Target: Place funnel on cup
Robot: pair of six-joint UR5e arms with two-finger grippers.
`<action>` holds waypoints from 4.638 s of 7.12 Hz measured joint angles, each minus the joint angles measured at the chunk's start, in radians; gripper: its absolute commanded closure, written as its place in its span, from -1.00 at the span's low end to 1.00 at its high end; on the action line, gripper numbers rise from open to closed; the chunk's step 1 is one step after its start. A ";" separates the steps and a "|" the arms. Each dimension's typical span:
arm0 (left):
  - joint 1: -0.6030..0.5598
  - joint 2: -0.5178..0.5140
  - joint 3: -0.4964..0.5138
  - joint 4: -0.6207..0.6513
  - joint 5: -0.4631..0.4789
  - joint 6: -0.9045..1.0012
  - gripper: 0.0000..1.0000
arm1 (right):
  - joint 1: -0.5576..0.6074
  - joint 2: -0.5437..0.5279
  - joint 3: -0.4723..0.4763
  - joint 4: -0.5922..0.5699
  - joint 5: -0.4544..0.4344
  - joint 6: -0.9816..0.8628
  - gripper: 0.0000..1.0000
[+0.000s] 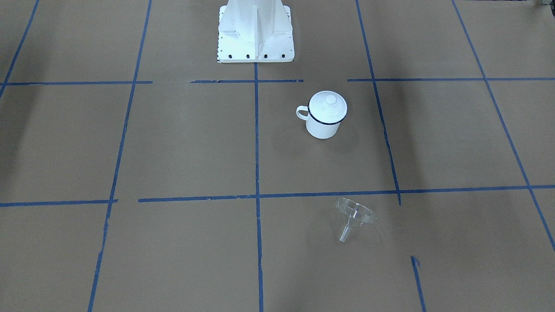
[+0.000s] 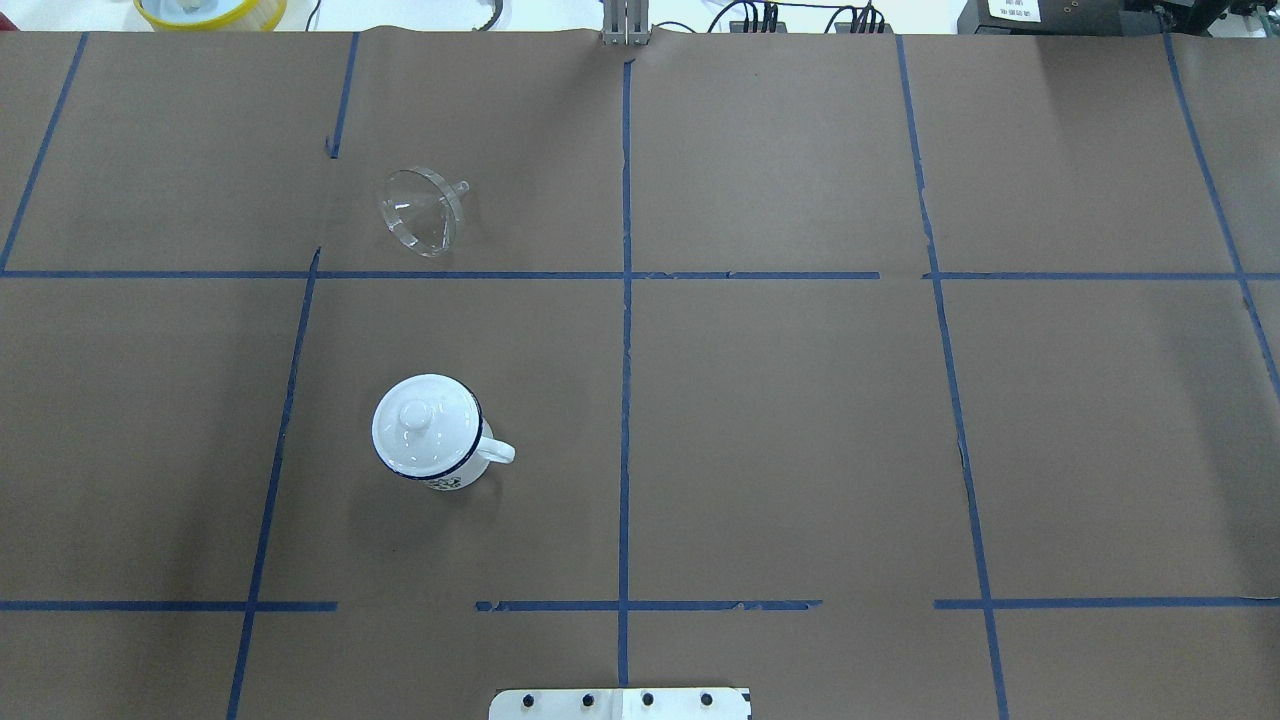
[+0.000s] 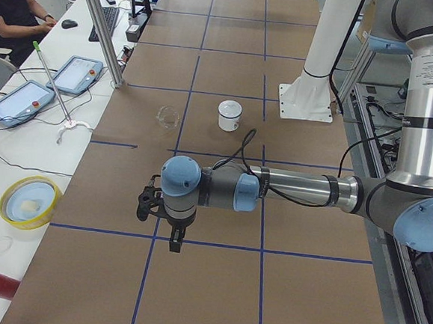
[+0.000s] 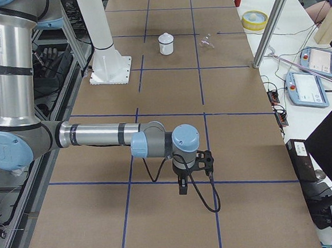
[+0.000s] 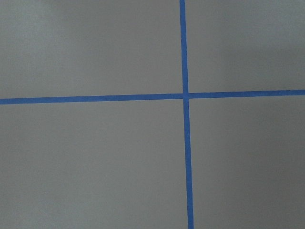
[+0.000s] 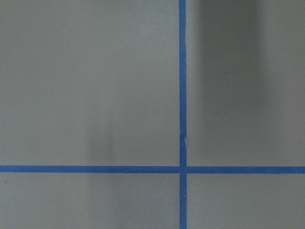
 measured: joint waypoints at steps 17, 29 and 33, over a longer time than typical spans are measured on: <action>0.353 -0.057 -0.373 -0.008 0.061 -0.739 -1.00 | 0.000 0.000 0.001 0.000 0.000 0.000 -1.00; 1.060 -0.503 -0.298 0.139 0.356 -1.590 -0.59 | 0.000 0.000 0.001 0.000 0.000 0.000 -1.00; 1.065 -0.512 -0.301 0.148 0.357 -1.601 0.11 | 0.000 0.000 0.001 0.000 0.000 0.000 -1.00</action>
